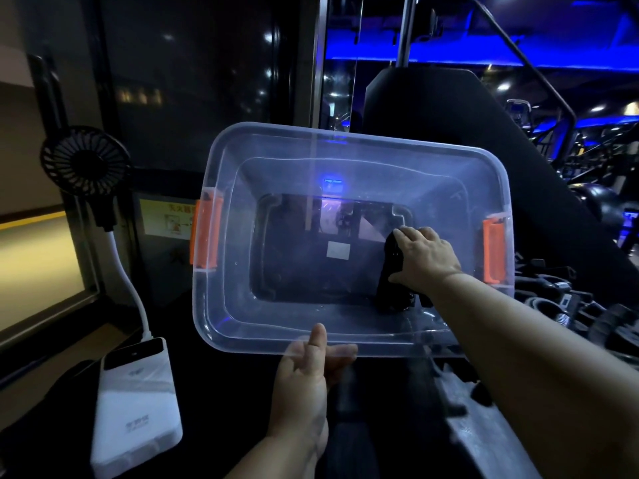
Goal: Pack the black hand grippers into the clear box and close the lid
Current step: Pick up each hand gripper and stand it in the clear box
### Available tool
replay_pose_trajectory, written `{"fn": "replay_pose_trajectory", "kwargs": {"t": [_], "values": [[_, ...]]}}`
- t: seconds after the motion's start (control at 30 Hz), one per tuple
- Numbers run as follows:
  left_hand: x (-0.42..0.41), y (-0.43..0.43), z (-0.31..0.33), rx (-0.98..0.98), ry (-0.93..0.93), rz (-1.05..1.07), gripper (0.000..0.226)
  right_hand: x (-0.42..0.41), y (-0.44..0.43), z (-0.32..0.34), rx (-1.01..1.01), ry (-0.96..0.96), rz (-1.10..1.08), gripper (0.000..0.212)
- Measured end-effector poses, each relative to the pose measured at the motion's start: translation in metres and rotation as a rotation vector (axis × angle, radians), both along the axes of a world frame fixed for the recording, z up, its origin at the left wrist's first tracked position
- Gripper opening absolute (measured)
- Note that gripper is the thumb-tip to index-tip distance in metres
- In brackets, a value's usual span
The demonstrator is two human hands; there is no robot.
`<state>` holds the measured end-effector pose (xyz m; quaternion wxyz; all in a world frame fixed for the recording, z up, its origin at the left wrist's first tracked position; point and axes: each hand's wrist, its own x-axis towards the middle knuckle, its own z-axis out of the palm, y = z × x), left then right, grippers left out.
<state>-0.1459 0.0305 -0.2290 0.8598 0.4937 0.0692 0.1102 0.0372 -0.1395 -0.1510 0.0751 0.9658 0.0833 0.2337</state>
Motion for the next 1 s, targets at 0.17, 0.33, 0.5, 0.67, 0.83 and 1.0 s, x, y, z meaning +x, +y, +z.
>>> {"fn": "replay_pose_trajectory", "kwargs": {"t": [0.17,0.33,0.5,0.67,0.83,1.0], "values": [[0.001,0.001,-0.002,0.014,0.001,0.0,0.035,-0.002,-0.003,0.0,0.023,-0.033,0.031,0.097],[0.004,0.002,-0.004,0.066,-0.003,0.003,0.042,-0.018,-0.005,0.0,0.098,-0.103,0.034,0.09],[0.004,0.002,-0.006,0.078,-0.006,-0.007,0.036,-0.054,-0.011,-0.002,0.206,-0.18,0.102,0.077],[0.002,0.0,-0.005,0.065,-0.022,-0.011,0.021,-0.094,-0.033,-0.016,0.334,-0.289,0.228,0.069],[0.002,0.0,-0.006,0.105,-0.034,-0.017,0.024,-0.126,-0.058,-0.036,0.43,-0.445,0.288,0.053],[0.001,-0.003,-0.007,0.093,-0.048,-0.01,0.019,-0.146,-0.088,-0.056,0.578,-0.42,0.092,0.062]]}}
